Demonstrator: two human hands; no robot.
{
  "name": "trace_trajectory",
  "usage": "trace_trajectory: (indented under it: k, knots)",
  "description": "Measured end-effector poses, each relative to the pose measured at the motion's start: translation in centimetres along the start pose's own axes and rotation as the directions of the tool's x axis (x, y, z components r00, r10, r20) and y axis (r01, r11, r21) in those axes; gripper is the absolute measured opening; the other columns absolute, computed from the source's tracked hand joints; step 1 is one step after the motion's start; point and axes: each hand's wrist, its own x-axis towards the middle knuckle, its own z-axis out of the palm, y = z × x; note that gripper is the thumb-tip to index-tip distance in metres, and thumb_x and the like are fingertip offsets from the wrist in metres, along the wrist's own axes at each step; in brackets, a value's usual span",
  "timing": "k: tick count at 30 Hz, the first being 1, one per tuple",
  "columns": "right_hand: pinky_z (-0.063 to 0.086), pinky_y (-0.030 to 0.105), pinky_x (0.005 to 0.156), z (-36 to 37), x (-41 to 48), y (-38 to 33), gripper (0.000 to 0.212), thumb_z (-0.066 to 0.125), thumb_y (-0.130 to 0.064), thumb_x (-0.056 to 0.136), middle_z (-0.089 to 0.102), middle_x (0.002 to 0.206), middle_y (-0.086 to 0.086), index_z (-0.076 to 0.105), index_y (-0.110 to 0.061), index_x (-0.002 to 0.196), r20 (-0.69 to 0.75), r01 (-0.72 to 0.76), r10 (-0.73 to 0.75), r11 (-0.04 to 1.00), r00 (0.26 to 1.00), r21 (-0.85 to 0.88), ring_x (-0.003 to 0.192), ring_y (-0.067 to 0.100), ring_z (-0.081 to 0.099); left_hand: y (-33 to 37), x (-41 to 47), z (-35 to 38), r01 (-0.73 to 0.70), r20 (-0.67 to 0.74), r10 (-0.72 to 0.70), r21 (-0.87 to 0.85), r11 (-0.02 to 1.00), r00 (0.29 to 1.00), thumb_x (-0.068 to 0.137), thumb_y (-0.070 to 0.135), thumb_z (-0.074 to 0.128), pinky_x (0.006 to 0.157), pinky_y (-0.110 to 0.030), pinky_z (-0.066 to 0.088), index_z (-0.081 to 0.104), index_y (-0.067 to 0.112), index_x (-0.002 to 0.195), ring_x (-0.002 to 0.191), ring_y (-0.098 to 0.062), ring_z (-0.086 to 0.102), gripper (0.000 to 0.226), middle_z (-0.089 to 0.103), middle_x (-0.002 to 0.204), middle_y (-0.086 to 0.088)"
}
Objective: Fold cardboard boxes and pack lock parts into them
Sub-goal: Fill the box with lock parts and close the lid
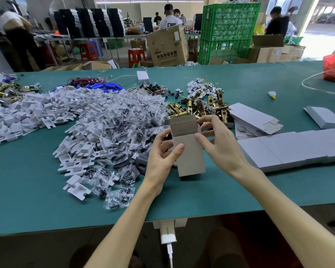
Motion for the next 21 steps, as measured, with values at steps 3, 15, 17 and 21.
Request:
trace_trajectory:
  k: [3,15,17,21]
  knots:
    - [0.048,0.01,0.071,0.6,-0.7,0.2,0.025,0.069,-0.016,0.096,0.061,0.107,-0.003,0.053,-0.022,0.115,-0.076,0.01,-0.005,0.998,0.997,0.07,0.095,0.0,0.062,0.1,-0.1,-0.1,-0.035,-0.02,0.035,-0.012,0.999,0.999,0.094,0.026,0.077,0.088,-0.046,0.063,0.049,0.042,0.14,0.109,-0.028,0.073,0.057,0.074,0.121,-0.008]
    - [0.052,0.016,0.07,1.9,-3.3,2.2,0.012,0.062,-0.025,0.102,0.067,0.111,-0.008,0.06,-0.021,0.113,-0.185,-0.046,0.083,0.98,0.979,0.195,0.097,0.0,0.063,0.3,-0.2,0.2,-0.06,0.063,0.056,0.074,0.995,0.996,0.099,0.02,0.07,0.093,-0.047,0.061,0.064,0.031,0.136,0.106,-0.018,0.071,0.039,0.073,0.121,-0.005]
    - [0.051,0.015,0.073,2.0,-3.8,2.5,0.012,0.061,-0.027,0.102,0.068,0.109,-0.012,0.06,-0.022,0.112,-0.188,-0.053,0.097,0.973,0.977,0.225,0.1,0.001,0.064,0.4,-0.3,0.3,-0.067,0.095,0.06,0.071,0.995,0.994,0.1,0.02,0.068,0.088,-0.041,0.062,0.064,0.026,0.135,0.103,-0.017,0.071,0.036,0.073,0.119,-0.008]
    - [0.053,0.018,0.069,2.4,-4.4,2.5,0.011,0.059,-0.032,0.103,0.068,0.108,-0.013,0.059,-0.026,0.112,-0.191,-0.06,0.116,0.958,0.975,0.28,0.097,0.007,0.066,0.3,-0.4,0.4,-0.064,0.119,0.057,0.058,0.996,0.991,0.102,0.016,0.065,0.078,-0.031,0.06,0.061,0.018,0.134,0.099,-0.014,0.072,0.032,0.071,0.114,-0.015]
